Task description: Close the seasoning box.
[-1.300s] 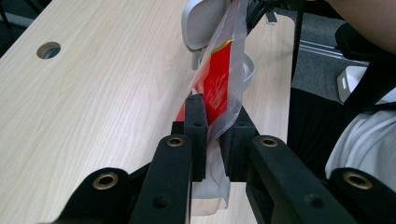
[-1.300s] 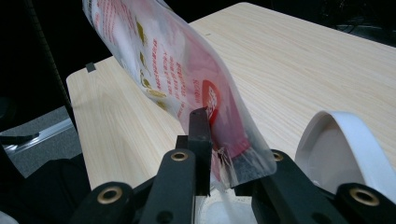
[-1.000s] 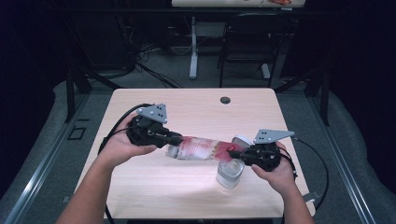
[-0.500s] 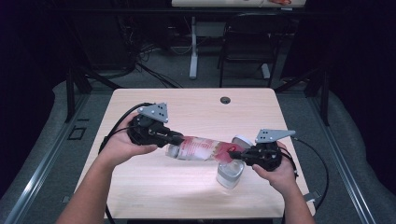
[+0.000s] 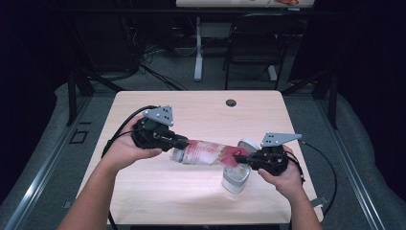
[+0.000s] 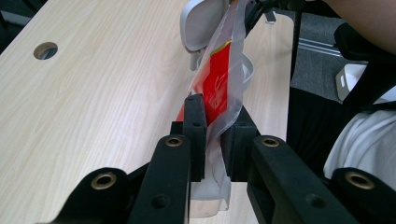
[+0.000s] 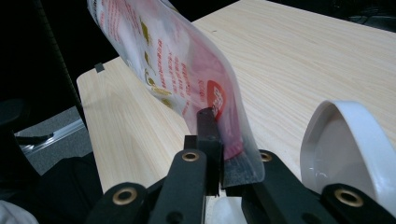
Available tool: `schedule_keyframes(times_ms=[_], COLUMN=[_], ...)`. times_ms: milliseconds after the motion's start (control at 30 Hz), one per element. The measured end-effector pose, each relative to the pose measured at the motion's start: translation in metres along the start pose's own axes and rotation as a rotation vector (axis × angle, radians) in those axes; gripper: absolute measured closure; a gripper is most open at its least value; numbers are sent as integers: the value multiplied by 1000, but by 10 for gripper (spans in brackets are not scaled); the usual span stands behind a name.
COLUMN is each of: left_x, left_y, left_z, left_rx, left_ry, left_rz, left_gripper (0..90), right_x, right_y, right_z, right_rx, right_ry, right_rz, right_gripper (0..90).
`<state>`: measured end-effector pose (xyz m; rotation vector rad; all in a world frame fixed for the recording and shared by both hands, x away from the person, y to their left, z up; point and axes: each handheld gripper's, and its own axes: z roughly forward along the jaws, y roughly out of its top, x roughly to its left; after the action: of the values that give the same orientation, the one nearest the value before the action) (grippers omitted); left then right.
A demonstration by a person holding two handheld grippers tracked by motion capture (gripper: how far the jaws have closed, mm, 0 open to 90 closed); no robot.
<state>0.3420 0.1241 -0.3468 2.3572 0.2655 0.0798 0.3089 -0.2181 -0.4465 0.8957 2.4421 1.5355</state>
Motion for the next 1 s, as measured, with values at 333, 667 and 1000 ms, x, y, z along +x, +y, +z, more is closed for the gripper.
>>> schedule_keyframes(times_ms=[333, 667, 1000], left_x=[0, -1, -1], left_y=[1, 3, 7], left_z=[0, 0, 0], left_rx=[2, 0, 2], left_ry=[0, 0, -1], left_rz=[1, 2, 18], left_gripper=[821, 820, 821], right_x=[0, -1, -1], right_y=[0, 0, 0], right_z=[0, -2, -4], right_rx=[1, 0, 1], right_ry=[0, 1, 2], right_rz=[-1, -2, -4], right_gripper=[888, 888, 888])
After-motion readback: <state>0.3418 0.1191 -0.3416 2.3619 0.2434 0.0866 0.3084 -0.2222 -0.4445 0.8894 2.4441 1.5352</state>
